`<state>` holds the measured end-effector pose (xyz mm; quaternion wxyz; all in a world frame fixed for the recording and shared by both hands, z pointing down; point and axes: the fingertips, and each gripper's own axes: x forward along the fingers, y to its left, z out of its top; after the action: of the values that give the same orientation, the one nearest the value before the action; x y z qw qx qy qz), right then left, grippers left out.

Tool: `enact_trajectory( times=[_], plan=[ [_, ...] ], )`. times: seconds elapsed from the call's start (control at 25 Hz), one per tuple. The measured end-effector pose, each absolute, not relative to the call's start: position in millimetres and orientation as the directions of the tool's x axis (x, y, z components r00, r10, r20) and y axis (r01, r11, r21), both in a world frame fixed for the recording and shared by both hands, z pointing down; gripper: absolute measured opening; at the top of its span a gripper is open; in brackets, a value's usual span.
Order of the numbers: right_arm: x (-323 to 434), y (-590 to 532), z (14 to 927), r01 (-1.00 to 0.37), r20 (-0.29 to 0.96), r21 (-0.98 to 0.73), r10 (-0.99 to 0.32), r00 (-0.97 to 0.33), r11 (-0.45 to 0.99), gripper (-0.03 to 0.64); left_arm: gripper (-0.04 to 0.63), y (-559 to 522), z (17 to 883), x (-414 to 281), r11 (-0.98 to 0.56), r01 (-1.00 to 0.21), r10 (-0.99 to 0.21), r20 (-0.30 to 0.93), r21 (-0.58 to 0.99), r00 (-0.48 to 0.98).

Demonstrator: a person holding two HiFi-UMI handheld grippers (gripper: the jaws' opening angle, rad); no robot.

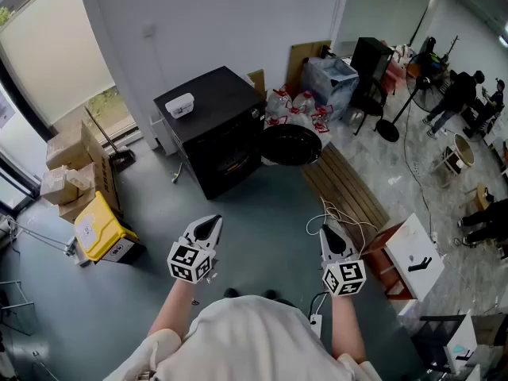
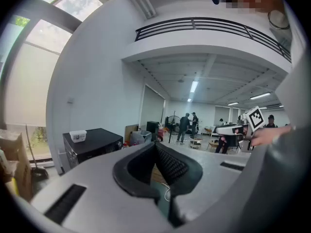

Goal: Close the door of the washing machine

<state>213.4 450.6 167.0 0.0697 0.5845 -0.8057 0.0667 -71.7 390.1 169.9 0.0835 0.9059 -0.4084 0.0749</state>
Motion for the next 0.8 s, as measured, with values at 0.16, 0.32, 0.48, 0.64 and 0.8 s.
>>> enact_trajectory(
  times=[0.16,0.32,0.48,0.64,0.8],
  plan=[
    [211.3,449.3,168.7,-0.95,0.189,-0.023,-0.932,-0.31,0.311,0.044,0.009,389.1,172.4,-71.3,-0.653,-0.752,-0.727,0.206,0.088,0.655],
    [211.8,448.8,167.0,-0.951,0.186,-0.021,-0.933,-0.307,0.309,0.043,0.009,388.9,173.2,-70.4,-0.652,-0.753,-0.726,0.212,0.087,0.654],
    [214.3,448.4,167.3,-0.95,0.188,-0.021,-0.932,-0.309,0.311,0.043,0.009,389.1,175.8,-67.4,-0.65,-0.754,-0.727,0.215,0.09,0.652],
    [219.1,447.6,169.6,-0.951,0.191,-0.033,-0.932,-0.309,0.309,0.043,0.009,389.1,178.9,-60.1,-0.65,-0.754,-0.725,0.222,0.091,0.652],
    [224.7,446.6,171.6,-0.955,0.197,-0.029,-0.934,-0.296,0.297,0.043,0.009,387.9,181.3,-53.6,-0.652,-0.753,-0.723,0.226,0.087,0.653]
  ],
)
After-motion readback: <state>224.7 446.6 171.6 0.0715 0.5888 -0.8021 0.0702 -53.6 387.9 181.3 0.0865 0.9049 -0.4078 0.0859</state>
